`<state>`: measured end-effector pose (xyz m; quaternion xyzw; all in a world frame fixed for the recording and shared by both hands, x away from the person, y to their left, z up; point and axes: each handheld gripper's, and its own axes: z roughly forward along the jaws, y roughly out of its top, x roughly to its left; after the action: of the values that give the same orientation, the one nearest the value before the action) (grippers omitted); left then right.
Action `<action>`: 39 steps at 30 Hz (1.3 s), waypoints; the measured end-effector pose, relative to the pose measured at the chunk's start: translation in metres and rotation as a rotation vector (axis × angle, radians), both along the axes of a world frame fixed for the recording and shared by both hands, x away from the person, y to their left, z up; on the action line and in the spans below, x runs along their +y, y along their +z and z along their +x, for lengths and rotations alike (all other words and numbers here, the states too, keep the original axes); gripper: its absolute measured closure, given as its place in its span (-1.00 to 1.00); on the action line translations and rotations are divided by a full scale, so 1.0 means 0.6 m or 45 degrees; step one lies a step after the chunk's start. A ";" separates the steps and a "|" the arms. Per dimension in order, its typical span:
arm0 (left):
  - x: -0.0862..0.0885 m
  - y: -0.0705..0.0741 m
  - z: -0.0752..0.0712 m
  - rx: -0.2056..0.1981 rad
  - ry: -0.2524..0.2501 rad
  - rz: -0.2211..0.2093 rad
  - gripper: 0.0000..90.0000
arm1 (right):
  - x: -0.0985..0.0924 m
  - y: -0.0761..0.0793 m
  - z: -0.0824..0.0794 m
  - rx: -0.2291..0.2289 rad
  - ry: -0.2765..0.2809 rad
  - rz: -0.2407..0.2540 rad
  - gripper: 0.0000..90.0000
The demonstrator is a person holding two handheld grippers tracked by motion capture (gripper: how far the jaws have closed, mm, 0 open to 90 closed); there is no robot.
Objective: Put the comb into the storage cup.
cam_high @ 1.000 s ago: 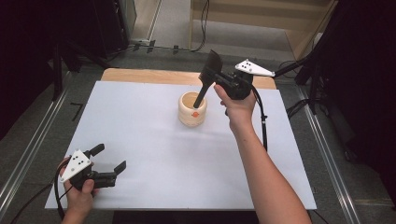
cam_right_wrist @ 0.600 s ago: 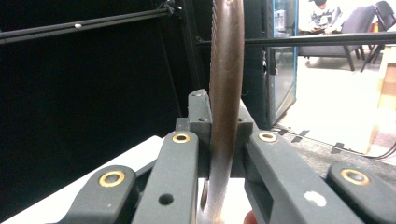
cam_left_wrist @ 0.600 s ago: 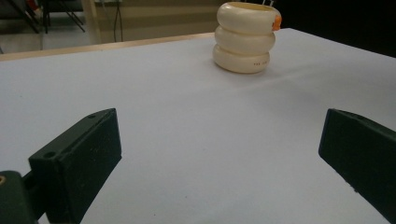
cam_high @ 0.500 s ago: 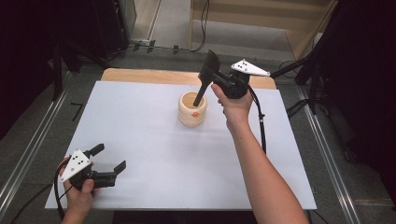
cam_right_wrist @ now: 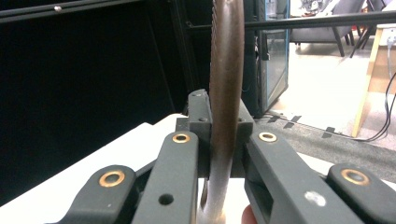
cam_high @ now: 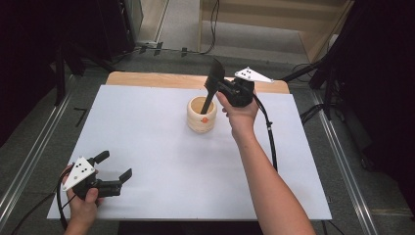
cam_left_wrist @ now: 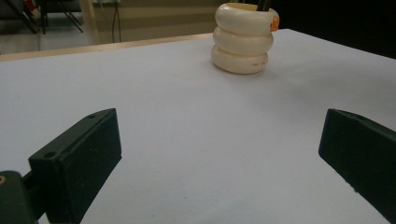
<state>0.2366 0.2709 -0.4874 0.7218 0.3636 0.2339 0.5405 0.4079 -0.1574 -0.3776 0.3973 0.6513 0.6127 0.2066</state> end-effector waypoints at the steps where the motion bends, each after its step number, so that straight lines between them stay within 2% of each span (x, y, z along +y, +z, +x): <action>1: 0.000 0.000 0.000 0.000 0.001 -0.001 -1.00 | 0.001 -0.004 0.000 0.004 0.000 0.001 0.85; 7: 0.000 0.000 0.000 -0.005 0.001 -0.007 -1.00 | 0.004 -0.021 0.003 0.027 -0.004 -0.003 0.85; 13: 0.001 -0.001 0.000 -0.004 -0.001 -0.008 -1.00 | 0.010 -0.035 0.003 0.049 0.002 0.021 0.85; 21: 0.001 -0.001 0.000 -0.003 -0.003 -0.009 -1.00 | 0.016 -0.058 0.003 0.070 0.005 0.011 0.84; 39: 0.001 -0.001 0.000 -0.003 -0.001 -0.011 -1.00 | 0.020 -0.089 0.008 0.113 -0.022 0.036 0.85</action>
<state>0.2365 0.2713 -0.4878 0.7194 0.3638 0.2329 0.5440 0.4126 -0.1454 -0.4311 0.4324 0.6477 0.6017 0.1773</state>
